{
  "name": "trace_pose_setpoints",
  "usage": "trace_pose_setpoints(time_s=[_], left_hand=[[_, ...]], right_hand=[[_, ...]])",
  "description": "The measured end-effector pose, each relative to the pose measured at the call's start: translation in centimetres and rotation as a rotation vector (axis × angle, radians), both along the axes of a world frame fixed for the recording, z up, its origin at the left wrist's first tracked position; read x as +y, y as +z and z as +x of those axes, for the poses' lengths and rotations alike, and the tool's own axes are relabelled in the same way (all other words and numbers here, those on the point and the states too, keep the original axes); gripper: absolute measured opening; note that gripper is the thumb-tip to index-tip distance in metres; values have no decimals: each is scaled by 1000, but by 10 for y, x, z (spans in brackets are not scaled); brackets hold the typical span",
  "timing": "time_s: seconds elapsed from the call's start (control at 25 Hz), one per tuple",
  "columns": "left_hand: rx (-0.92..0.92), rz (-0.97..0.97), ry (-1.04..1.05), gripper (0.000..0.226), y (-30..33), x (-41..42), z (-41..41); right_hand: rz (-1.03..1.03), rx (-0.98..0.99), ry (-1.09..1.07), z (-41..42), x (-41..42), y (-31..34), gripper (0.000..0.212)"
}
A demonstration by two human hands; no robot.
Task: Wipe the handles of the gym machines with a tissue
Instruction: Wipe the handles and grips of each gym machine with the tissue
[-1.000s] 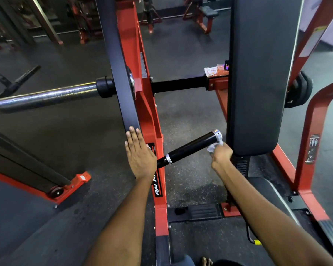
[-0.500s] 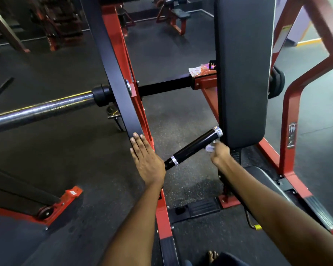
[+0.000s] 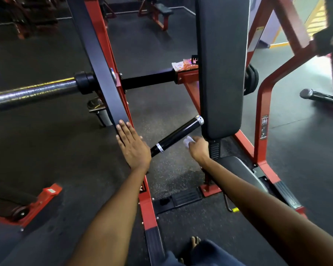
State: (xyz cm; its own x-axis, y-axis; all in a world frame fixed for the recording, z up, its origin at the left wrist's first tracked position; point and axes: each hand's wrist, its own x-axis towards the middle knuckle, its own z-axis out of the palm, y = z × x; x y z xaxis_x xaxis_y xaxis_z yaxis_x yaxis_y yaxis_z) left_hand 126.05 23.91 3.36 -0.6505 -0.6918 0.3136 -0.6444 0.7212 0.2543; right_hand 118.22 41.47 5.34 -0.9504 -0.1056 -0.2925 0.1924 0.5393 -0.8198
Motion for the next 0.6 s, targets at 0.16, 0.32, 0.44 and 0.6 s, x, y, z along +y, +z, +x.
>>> trace_pose_setpoints(time_s=[0.16,0.32,0.44,0.6], left_hand=[[-56,104,-76,71,10,11,16],[-13,191,-471,55,46,59,5],[-45,156,-635,49,66,104,-12],[-158,114,-772,48,83,162,-36]], right_hand=[[297,321,240,10,50,22,29],[580,471,304,1,94,45,24],[717,526,268,-1,132,58,26],[764,530,127,3,188,75,24]])
